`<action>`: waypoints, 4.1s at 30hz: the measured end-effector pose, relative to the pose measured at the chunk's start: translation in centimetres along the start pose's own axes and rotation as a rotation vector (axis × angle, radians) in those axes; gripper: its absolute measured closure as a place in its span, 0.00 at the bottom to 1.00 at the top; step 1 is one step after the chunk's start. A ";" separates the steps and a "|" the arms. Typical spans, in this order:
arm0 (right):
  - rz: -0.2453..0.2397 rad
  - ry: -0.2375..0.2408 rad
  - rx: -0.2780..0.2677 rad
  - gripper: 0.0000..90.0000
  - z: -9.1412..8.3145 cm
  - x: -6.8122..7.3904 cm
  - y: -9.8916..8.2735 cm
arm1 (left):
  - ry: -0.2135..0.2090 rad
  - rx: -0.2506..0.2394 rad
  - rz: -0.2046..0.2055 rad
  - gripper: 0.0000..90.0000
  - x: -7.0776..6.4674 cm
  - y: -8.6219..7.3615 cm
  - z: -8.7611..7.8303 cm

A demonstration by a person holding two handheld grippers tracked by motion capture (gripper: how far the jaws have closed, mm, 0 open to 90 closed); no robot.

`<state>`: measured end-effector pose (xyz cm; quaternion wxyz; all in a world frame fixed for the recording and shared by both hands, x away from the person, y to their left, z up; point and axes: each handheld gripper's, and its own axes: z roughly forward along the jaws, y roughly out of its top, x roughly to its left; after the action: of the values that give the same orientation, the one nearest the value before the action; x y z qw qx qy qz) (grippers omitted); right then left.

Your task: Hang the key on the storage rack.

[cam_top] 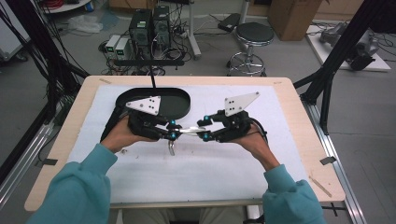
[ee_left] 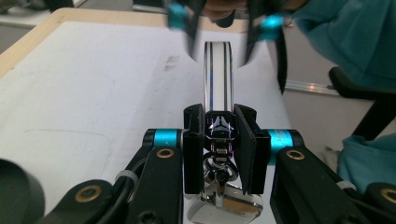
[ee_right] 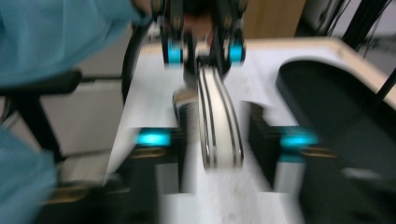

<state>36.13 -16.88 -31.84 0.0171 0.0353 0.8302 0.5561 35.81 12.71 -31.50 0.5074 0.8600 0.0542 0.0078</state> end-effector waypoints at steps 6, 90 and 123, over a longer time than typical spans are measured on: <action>0.041 -0.139 0.008 0.01 0.0 0.1 -0.4 | 0.015 -0.013 -0.014 0.83 0.1 -0.2 0.0; 0.218 -0.610 -0.153 0.01 -7.9 1.9 -11.2 | 0.672 -0.200 -0.360 0.82 8.8 -2.2 -7.6; 0.229 -0.602 -0.158 0.01 -8.2 1.9 -11.7 | 0.715 -0.238 -0.427 0.82 11.6 -3.8 -6.3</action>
<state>33.19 -28.75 -39.52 0.2014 0.2898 0.7329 0.5816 46.57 21.23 -32.27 0.5427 0.7080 0.4021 0.2063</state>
